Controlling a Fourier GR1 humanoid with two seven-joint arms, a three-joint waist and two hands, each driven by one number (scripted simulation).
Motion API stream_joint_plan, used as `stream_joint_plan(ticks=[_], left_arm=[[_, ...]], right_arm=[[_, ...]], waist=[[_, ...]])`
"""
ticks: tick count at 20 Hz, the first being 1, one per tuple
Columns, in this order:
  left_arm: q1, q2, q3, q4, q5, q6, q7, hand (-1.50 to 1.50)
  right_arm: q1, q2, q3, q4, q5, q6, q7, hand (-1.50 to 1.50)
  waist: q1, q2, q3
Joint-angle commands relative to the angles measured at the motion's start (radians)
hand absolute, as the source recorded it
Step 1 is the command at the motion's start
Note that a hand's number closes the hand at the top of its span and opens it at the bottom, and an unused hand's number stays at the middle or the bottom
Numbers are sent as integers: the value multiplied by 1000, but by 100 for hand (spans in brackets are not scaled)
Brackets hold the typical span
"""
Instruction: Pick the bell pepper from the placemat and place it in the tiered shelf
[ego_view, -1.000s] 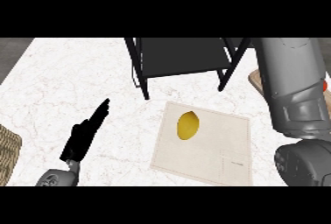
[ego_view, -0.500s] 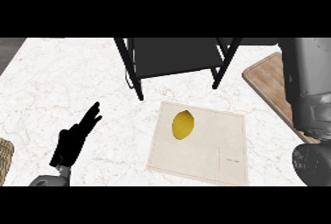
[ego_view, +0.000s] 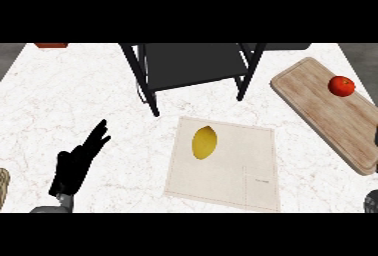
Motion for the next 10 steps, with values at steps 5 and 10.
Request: stream_joint_plan(ticks=[5,10], left_arm=[[10,-25,-14,-34,-30,21,40,0],[97,-22,-24,-78,-34,-5,11,0]], right_arm=[[266,-80,2,-267,-165,231,5,-150],[282,-159,38,-274,-185,271,98,-150]], waist=[[10,7,-2],[25,9,-2]])
